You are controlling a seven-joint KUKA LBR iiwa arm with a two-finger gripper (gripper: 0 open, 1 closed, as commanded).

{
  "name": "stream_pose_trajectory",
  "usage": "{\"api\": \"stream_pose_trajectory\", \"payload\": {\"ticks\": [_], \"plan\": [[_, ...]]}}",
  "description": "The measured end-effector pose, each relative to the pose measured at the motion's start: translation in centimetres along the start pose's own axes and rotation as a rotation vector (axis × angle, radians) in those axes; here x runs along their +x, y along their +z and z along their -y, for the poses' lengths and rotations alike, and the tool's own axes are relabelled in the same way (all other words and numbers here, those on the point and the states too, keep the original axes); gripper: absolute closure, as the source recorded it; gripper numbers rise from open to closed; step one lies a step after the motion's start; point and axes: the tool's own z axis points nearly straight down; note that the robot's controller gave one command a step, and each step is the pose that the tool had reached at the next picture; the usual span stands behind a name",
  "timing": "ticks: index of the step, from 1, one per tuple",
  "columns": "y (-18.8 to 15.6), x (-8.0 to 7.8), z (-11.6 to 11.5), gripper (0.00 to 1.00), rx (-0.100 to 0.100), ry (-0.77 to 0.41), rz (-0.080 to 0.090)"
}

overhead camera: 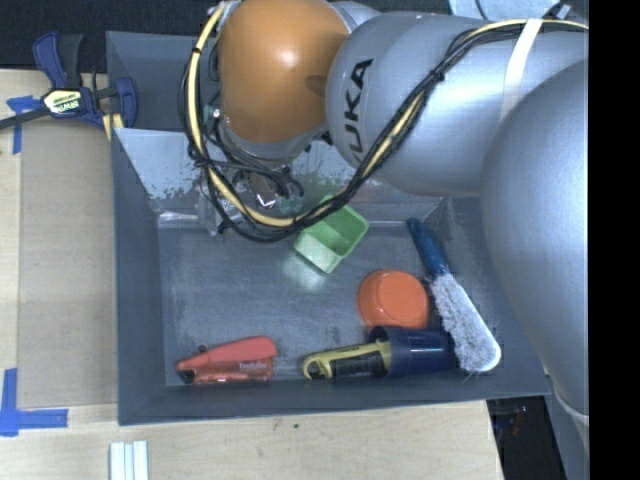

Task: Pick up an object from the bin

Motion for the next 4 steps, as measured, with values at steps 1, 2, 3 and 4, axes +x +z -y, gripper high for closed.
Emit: {"api": "stream_pose_trajectory", "payload": {"ticks": [1, 2, 3, 4], "plan": [[-4.1, -0.3, 0.6, 1.00, 0.001, 0.061, 0.018], [2.5, 1.2, 1.0, 1.00, -0.001, 0.280, 0.002], [3.2, -1.1, -1.4, 1.00, 0.000, 0.052, 0.026], [6.4, -0.8, -0.7, 1.00, -0.002, 0.159, 0.025]]}}
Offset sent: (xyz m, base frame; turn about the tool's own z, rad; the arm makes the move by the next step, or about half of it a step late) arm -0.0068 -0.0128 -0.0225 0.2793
